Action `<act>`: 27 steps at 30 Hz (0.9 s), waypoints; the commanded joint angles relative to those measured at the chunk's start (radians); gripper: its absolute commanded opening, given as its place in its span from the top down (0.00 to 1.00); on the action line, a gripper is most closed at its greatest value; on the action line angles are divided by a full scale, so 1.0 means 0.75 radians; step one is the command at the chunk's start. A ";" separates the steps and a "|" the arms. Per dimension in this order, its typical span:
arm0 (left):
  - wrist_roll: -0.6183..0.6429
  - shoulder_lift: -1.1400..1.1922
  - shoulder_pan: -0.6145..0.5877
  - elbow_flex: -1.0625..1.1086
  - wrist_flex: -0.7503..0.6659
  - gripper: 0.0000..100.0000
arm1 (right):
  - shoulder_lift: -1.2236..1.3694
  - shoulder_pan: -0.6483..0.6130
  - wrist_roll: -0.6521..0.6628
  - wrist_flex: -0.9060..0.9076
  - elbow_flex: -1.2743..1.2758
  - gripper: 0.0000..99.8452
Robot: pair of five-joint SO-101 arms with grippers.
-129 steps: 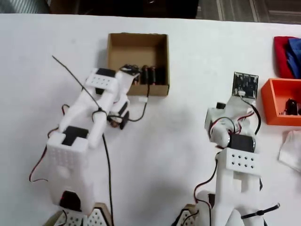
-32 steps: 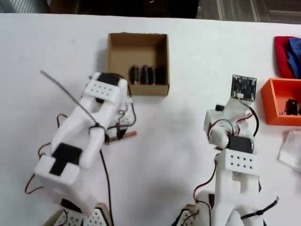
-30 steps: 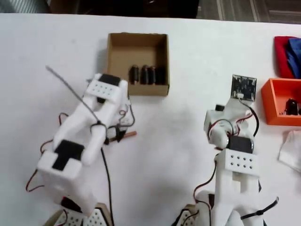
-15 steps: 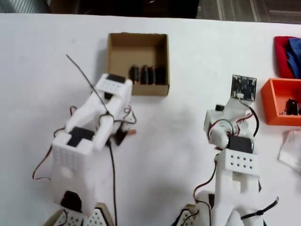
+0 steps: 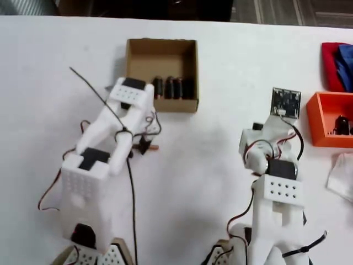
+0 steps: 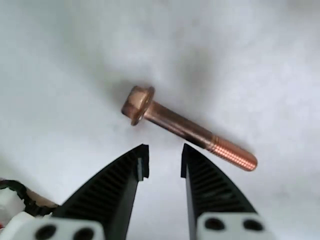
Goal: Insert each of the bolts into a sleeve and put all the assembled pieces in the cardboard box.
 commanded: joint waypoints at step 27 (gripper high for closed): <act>0.176 0.135 -0.090 -0.377 0.164 0.87 | -0.048 0.001 0.002 -0.032 -0.010 0.98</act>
